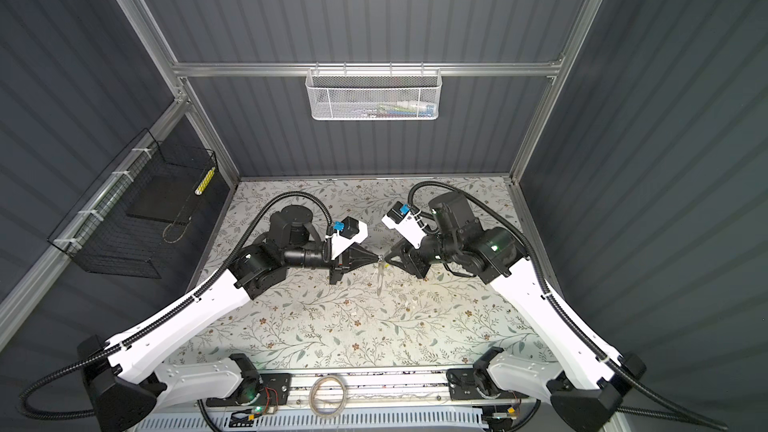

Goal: Attach keys to a key ring
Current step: Insert the key into the keyring.

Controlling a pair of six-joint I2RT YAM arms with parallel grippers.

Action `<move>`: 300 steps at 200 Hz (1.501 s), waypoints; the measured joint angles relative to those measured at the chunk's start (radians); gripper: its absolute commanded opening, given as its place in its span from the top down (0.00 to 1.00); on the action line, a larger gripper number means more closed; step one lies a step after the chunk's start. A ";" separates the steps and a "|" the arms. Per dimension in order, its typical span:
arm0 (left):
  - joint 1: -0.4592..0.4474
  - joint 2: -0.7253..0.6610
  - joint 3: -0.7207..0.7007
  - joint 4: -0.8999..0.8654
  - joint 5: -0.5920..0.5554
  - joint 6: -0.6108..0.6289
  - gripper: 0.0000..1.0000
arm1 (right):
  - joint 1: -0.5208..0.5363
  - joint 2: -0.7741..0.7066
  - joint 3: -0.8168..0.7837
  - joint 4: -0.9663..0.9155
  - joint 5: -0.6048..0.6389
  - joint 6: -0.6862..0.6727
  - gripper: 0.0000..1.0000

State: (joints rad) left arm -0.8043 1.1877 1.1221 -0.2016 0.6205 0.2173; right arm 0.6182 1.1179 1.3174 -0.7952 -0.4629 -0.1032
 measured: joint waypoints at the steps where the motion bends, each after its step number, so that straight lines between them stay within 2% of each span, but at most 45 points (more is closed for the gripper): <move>1: 0.000 -0.001 -0.002 0.004 0.000 -0.002 1.00 | 0.000 -0.006 -0.007 0.009 0.004 0.002 0.64; 50: 0.000 -0.023 -0.080 0.242 0.000 -0.123 1.00 | 0.006 -0.151 -0.175 0.235 0.040 0.166 0.62; 109: 0.000 -0.003 -0.101 0.412 0.005 -0.216 1.00 | 0.026 -0.161 -0.225 0.347 0.009 0.222 0.66; 147: 0.000 0.002 -0.102 0.453 0.008 -0.243 1.00 | 0.026 -0.168 -0.253 0.406 -0.003 0.237 0.79; 194: 0.000 0.001 -0.134 0.519 -0.003 -0.270 1.00 | 0.034 -0.197 -0.265 0.444 -0.003 0.255 1.00; 250: 0.000 -0.013 -0.246 0.700 -0.050 -0.347 1.00 | 0.064 -0.177 -0.267 0.438 0.031 0.252 1.00; 300: -0.001 -0.013 -0.298 0.814 -0.086 -0.399 1.00 | 0.134 -0.122 -0.242 0.424 0.088 0.232 1.00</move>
State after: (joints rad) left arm -0.8055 1.1751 0.8242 0.6128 0.5346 -0.1818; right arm 0.7525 0.9958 1.0756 -0.3710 -0.3752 0.1287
